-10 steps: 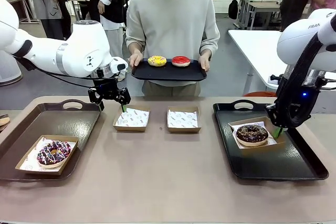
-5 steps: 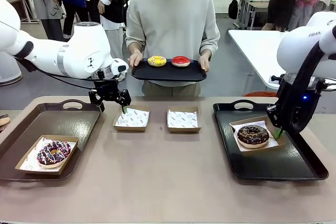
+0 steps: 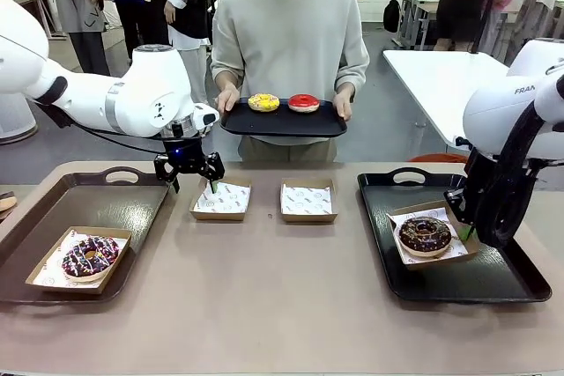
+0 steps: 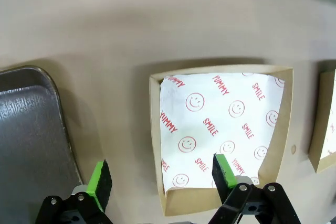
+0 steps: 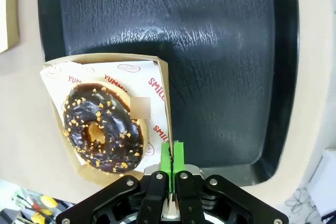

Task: Individually package the donuts and arrange them on the tray.
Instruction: Place the picked Paper togo box on the Handle tray while simultaneously picking up another Paper togo box from the table with the other hand.

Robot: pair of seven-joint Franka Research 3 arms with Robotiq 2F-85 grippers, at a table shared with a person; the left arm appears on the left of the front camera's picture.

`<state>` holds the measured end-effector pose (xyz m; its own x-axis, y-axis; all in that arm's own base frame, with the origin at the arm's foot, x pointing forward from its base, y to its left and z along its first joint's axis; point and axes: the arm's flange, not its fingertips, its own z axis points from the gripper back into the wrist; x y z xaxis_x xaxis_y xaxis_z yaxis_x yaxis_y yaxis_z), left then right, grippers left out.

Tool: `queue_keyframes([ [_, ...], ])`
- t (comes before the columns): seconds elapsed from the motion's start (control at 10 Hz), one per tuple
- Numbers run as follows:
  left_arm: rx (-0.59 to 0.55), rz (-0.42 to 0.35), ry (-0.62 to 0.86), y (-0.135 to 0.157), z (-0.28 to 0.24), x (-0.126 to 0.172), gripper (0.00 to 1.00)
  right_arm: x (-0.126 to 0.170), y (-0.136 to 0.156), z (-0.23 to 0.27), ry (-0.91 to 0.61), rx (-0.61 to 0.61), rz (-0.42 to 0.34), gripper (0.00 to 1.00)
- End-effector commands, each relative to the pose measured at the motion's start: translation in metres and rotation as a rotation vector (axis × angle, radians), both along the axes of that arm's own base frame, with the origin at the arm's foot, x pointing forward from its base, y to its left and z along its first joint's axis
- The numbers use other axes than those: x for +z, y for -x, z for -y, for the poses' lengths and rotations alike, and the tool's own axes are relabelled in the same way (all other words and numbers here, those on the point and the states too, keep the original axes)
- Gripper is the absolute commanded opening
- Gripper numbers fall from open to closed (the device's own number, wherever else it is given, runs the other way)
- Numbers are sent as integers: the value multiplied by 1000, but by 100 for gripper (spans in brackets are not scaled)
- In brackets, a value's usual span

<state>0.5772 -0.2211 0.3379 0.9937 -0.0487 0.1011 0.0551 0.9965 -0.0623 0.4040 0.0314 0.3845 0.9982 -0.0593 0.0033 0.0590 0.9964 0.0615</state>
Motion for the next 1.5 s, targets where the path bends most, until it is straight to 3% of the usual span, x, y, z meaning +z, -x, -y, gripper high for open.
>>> queue_keyframes([
  [0.0,37,10,-20,-10,10,-7,100,-12,-2,4,-10,-33,10,1],
  [0.6,50,-22,-14,-18,10,-20,100,-28,-6,-3,-22,-21,-35,1],
  [0.7,46,-8,-1,-16,10,-16,62,-28,-6,-3,-30,-18,-42,27],
  [0.8,52,-9,-2,-16,9,-12,40,-28,-7,-3,-32,-14,-50,61],
  [0.9,55,-3,-2,-15,8,-9,2,-28,-7,-3,-35,-15,-55,87],
  [1.0,59,-4,1,-14,6,-7,0,-28,-7,-3,-39,-16,-60,100],
  [1.2,69,-6,9,-13,3,-3,0,-29,-8,-1,-42,-22,-68,100],
  [1.3,70,-6,11,-13,3,-2,5,-27,-8,-1,-45,-22,-68,97],
  [1.4,74,-9,11,-13,4,-2,0,-26,-8,-1,-50,-22,-63,100],
])
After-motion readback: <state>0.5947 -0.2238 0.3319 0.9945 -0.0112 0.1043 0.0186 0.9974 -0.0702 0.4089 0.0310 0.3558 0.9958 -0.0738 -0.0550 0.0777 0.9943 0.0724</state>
